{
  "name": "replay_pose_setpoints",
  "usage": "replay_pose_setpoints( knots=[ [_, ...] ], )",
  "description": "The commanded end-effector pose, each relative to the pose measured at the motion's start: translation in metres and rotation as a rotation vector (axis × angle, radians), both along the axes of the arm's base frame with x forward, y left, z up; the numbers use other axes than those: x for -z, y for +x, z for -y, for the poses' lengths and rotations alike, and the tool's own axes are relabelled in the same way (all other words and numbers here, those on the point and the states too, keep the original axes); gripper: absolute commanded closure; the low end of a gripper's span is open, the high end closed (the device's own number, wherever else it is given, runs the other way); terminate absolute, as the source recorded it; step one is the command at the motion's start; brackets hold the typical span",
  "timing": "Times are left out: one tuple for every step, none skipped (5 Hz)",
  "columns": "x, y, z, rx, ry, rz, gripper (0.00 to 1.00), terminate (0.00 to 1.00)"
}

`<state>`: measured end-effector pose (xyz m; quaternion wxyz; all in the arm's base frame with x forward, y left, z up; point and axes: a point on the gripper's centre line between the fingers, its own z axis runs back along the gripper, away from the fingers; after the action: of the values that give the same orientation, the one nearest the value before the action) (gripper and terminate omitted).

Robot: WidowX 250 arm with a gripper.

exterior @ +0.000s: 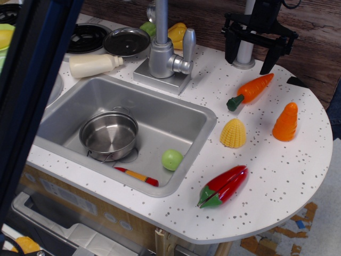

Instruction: Put pepper in pan

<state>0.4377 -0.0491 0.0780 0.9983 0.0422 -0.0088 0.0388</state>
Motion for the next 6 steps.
replay_pose_setpoints(
  knots=[
    [0.0, 0.0, 0.0, 0.0, 0.0, 0.0, 0.0, 0.0],
    [-0.017, -0.022, 0.017, 0.033, 0.028, 0.013, 0.0, 0.0],
    [-0.04, -0.053, 0.035, 0.079, 0.012, -0.045, 0.0, 0.0],
    [-0.044, -0.083, 0.052, 0.108, 0.011, -0.071, 0.0, 0.0],
    [-0.038, -0.109, 0.059, 0.131, 0.006, -0.096, 0.0, 0.0],
    [-0.022, -0.131, 0.064, 0.134, 0.037, -0.084, 0.0, 0.0]
  ],
)
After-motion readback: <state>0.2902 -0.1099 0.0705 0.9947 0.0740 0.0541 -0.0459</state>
